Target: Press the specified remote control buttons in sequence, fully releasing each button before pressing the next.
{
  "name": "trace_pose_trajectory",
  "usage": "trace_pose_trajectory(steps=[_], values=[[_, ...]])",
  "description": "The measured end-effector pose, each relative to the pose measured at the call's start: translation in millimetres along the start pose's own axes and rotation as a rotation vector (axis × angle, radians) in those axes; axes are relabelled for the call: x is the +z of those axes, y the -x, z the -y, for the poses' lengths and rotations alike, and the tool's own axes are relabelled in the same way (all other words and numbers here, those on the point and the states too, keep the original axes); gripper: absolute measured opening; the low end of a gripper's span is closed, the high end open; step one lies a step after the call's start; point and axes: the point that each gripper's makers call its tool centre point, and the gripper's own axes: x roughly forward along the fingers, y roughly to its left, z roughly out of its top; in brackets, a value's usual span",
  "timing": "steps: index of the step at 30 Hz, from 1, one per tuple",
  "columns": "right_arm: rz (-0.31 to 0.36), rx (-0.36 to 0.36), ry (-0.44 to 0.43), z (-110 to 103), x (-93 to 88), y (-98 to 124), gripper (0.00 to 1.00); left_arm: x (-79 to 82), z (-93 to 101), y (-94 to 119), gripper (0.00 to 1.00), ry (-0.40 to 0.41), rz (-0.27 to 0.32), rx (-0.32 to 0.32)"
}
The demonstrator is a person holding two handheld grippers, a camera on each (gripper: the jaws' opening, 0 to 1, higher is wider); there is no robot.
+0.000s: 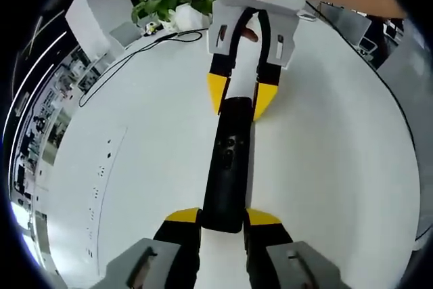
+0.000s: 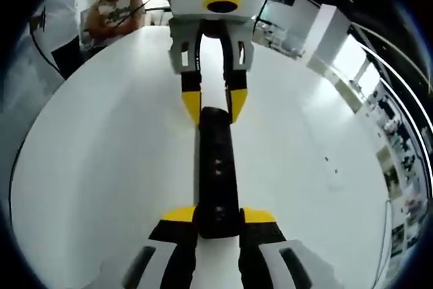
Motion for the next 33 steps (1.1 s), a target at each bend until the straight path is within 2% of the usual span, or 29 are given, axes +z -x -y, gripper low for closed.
trace_pose_trajectory(steps=[4,12,16,19,25,33], values=[[0.012,-0.014,-0.012,-7,2.5,4,0.32,0.3,2.7,1,0.25,0.01,0.03,0.004],[0.045,-0.03,-0.03,-7,3.7,6,0.34,2.4,2.4,4,0.32,0.004,0.065,0.028],[0.087,-0.057,-0.063,-8,11.8,12,0.37,8.1,1.5,10,0.37,0.024,0.11,0.051],[0.137,-0.104,-0.128,-6,17.6,15,0.41,11.0,-0.4,14,0.39,0.046,0.142,0.084],[0.189,-0.161,-0.185,-9,18.3,18,0.5,16.7,-2.4,22,0.42,0.117,0.23,0.154],[0.27,-0.235,-0.242,-9,28.7,30,0.59,26.8,-16.4,42,0.63,0.286,0.405,0.315]])
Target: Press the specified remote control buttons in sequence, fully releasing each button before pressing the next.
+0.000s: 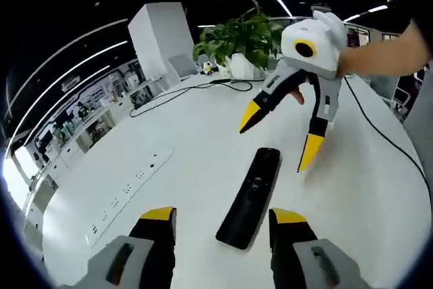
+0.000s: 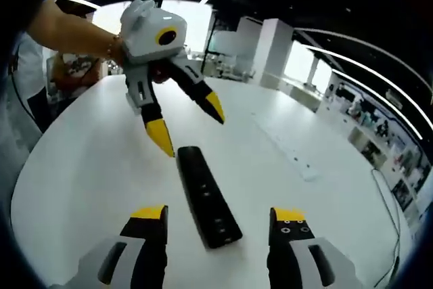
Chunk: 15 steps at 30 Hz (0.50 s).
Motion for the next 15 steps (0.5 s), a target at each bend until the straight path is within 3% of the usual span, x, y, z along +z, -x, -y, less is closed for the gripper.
trace_pose_trajectory(steps=[5,15], values=[[0.036,-0.04,-0.027,-1,7.6,3,0.58,-3.5,3.4,3,0.65,0.016,0.011,0.051],[0.089,-0.203,-0.072,13,9.1,2,0.59,5.6,-2.0,15,0.68,0.151,0.118,0.211]])
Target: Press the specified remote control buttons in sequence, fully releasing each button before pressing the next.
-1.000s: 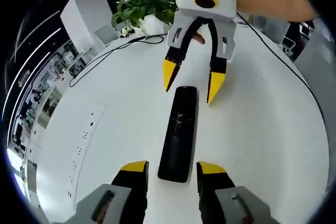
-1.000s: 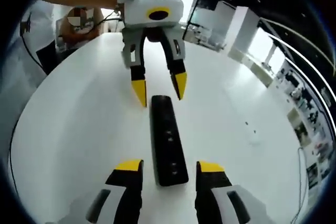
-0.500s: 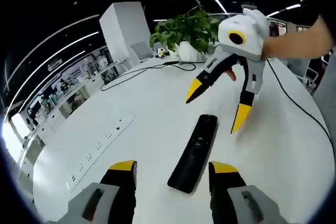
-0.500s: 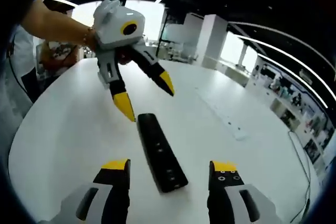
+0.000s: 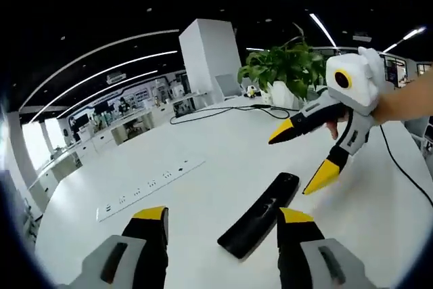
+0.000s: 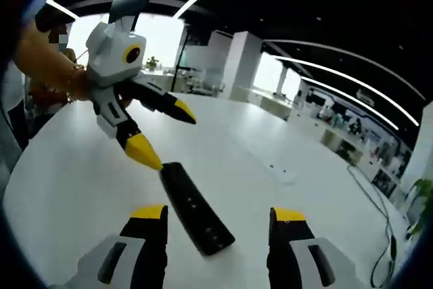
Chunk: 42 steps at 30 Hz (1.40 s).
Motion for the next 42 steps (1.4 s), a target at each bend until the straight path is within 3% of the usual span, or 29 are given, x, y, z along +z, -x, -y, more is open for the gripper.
trace_pose_trajectory(steps=[6,11,14,19,30,42], values=[[0.056,-0.115,-0.099,13,9.6,11,0.62,3.5,-4.3,3,0.69,0.045,0.035,0.054],[0.067,-0.213,-0.11,22,14.6,26,0.6,4.9,-7.3,13,0.7,0.09,0.057,0.103],[0.062,-0.242,-0.136,24,15.8,35,0.59,8.8,-13.5,21,0.7,0.138,0.073,0.143],[0.059,-0.276,-0.181,27,19.1,52,0.59,12.8,-17.2,36,0.71,0.147,0.079,0.193],[0.014,-0.366,-0.232,22,16.1,100,0.59,6.2,-5.1,82,0.73,0.158,0.06,0.234],[-0.017,-0.424,-0.247,-1,21.8,159,0.59,19.6,16.8,138,0.75,0.164,0.086,0.277]])
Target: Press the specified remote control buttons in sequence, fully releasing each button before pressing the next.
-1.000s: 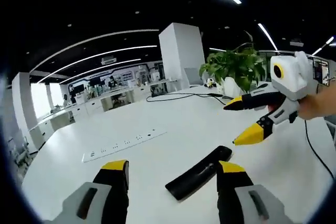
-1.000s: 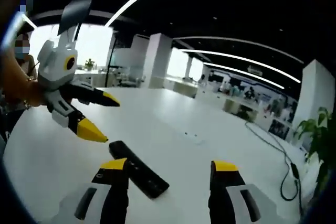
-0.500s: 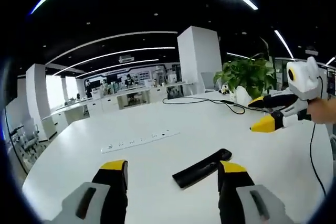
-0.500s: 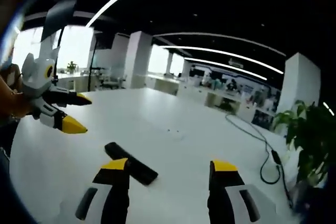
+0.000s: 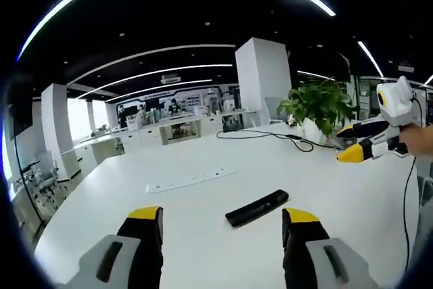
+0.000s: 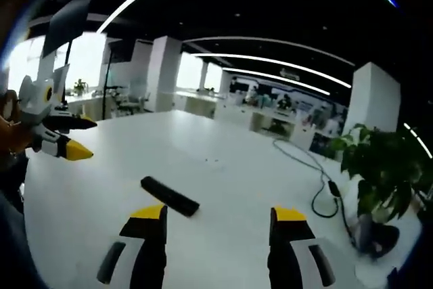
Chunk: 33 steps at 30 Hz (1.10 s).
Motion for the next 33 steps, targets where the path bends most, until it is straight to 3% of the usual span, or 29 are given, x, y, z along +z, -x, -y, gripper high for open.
trace_pose_trajectory(steps=[14,21,33], values=[[-0.018,-0.023,0.0,-19,2.1,85,0.58,7.9,27.3,64,0.76,0.003,-0.011,-0.019],[-0.001,-0.018,-0.032,-32,9.2,123,0.58,21.2,48.6,97,0.77,0.04,0.006,-0.037],[0.019,0.023,-0.068,-69,6.2,159,0.58,46.7,78.9,149,0.79,0.084,0.039,-0.046]])
